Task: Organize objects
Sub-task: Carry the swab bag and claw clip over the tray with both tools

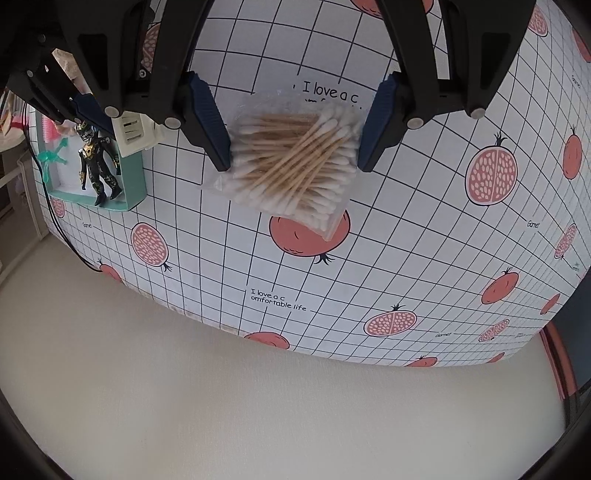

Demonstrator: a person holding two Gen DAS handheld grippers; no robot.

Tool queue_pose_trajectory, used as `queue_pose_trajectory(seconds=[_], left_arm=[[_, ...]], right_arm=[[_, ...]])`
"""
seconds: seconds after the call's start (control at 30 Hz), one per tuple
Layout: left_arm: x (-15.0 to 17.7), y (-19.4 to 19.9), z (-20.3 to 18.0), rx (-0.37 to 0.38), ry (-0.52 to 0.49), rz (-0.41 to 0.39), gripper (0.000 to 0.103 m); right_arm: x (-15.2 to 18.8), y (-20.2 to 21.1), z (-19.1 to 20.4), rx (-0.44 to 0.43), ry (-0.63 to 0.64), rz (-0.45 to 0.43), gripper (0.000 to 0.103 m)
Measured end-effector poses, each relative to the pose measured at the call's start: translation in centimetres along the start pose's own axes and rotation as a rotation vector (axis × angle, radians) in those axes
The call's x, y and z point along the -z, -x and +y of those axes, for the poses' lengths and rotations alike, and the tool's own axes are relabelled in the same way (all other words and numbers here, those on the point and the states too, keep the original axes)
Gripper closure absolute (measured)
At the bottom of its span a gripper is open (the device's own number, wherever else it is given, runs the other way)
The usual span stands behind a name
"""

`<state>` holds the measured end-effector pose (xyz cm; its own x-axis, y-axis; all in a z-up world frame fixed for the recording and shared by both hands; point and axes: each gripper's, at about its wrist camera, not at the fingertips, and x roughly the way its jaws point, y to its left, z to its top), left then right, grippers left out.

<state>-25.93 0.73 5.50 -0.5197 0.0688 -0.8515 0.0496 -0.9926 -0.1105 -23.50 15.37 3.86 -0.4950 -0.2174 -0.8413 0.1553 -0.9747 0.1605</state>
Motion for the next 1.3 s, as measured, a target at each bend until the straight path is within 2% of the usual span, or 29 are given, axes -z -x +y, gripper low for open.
queue_pose_trajectory(seconds=[0.4,0.73,1.0,1.3], left_arm=[[-0.6,2.9,-2.1,0.024,-0.022,-0.057,0.032],[-0.2,5.5,-8.0,0.097,-0.1,-0.098,0.032],[1.3,6.3,-14.1,0.183,-0.184,-0.081,0.032],[3.1,5.4,-17.6,0.205,-0.246,-0.035,0.032]], right_arm=[[0.0,4.0,-2.4,0.028,-0.038,-0.054,0.052],[1.0,8.5,-9.0,0.102,-0.134,-0.096,0.052],[3.1,11.3,-14.2,0.16,-0.208,-0.113,0.052],[4.0,11.5,-16.8,0.184,-0.25,-0.105,0.052]])
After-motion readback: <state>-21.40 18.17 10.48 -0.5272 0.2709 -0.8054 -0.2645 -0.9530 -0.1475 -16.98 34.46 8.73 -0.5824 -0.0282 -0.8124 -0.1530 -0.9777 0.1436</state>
